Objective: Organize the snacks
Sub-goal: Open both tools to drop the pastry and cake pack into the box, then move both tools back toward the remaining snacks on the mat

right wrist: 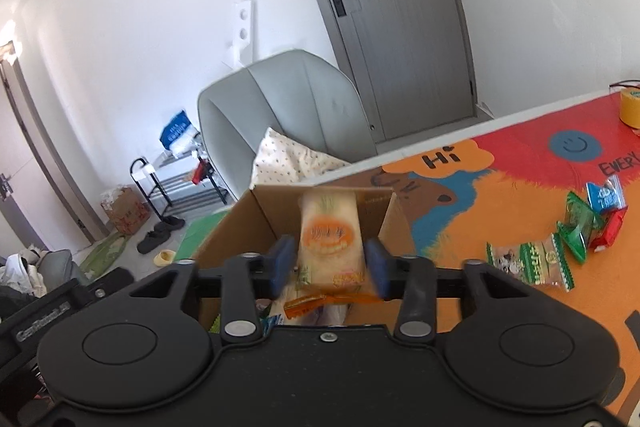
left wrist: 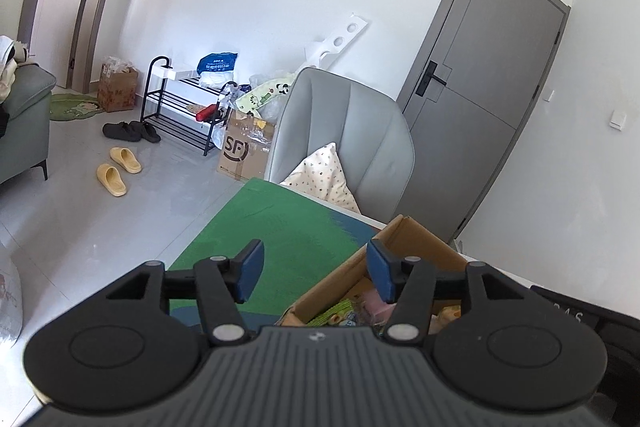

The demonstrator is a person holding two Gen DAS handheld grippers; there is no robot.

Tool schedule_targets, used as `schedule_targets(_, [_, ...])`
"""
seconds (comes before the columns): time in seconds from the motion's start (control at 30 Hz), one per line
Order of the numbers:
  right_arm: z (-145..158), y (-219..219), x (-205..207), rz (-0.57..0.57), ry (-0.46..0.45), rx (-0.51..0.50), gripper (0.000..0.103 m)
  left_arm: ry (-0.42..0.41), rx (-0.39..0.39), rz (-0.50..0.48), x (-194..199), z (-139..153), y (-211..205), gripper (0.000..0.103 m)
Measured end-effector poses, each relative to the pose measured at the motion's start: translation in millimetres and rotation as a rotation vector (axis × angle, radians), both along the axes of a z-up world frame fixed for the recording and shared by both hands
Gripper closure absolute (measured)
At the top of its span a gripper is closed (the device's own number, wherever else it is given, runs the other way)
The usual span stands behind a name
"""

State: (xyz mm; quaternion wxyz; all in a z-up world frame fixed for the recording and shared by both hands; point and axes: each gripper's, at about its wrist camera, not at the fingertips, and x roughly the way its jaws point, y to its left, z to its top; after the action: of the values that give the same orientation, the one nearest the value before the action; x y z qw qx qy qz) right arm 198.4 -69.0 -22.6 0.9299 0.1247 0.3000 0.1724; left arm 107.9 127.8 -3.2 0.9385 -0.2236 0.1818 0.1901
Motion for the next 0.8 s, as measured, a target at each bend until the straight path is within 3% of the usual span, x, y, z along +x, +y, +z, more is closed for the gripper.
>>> schedule_targets(0.2, [2.1,-1.9,-11.4,0.004,-0.001,0.011,0.038,-0.003,-0.016,0.018,-10.9,0.0,6.3,0.043])
schedule_targets(0.47, [0.0,-26.2,-18.2,-0.051,0.013,0.012,0.033,-0.008,0.018,-0.007,-17.7,-1.4,-9.4,0.017])
schedule_targets(0.8, [1.9,-69.7,-28.9,-0.101,-0.016,0.018,0.009,0.007,0.055,-0.038,-14.4,2.9,-37.4,0.006])
